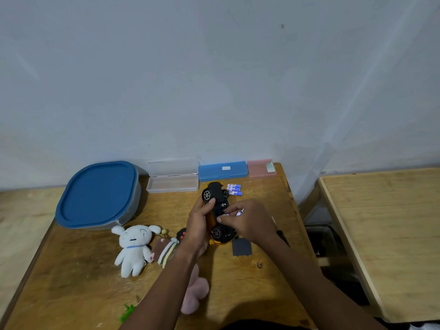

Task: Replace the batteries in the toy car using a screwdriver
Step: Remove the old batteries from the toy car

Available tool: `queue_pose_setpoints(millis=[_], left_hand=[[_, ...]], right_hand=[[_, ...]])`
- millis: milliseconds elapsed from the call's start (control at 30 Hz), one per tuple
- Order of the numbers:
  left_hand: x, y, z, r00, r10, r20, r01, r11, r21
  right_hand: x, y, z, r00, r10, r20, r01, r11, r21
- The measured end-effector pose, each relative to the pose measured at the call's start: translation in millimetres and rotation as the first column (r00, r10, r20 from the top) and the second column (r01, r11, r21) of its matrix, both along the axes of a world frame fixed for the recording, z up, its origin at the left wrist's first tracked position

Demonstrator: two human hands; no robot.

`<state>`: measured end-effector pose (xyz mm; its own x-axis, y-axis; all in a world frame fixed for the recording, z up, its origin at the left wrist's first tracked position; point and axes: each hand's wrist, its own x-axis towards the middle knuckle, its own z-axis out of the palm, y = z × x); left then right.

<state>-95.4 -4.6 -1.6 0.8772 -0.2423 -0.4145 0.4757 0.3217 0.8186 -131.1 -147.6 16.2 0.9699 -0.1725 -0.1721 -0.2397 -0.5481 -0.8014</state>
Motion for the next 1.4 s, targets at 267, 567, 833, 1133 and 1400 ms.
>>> queue_pose_setpoints(millis=[267,567,833,1133,1400], left_hand=[[3,0,0,0.998,0.023,0.065,-0.024,1.000,0.015],[0,5,2,0.999,0.007,0.054,-0.009,1.000,0.023],[-2,5,1,1.000,0.007,0.025,-0.006,1.000,-0.022],[-3,12,-1,0.997,-0.025,-0.079,0.018,0.996,-0.084],[-3,16,-8,0.986,-0.013,-0.166,-0.006,0.993,-0.117]], right_hand=[[1,4,11,0.999,-0.017,0.046,0.020,0.998,-0.062],[-4,4,-1,0.998,-0.054,0.024,0.051,0.992,0.115],[-2,-1,-7,0.989,-0.147,-0.012,0.145,0.952,0.270],[3,-16,-10,0.992,0.113,0.058,-0.120,0.983,0.142],[9,-21,-16,0.942,0.290,0.168,-0.284,0.957,-0.060]])
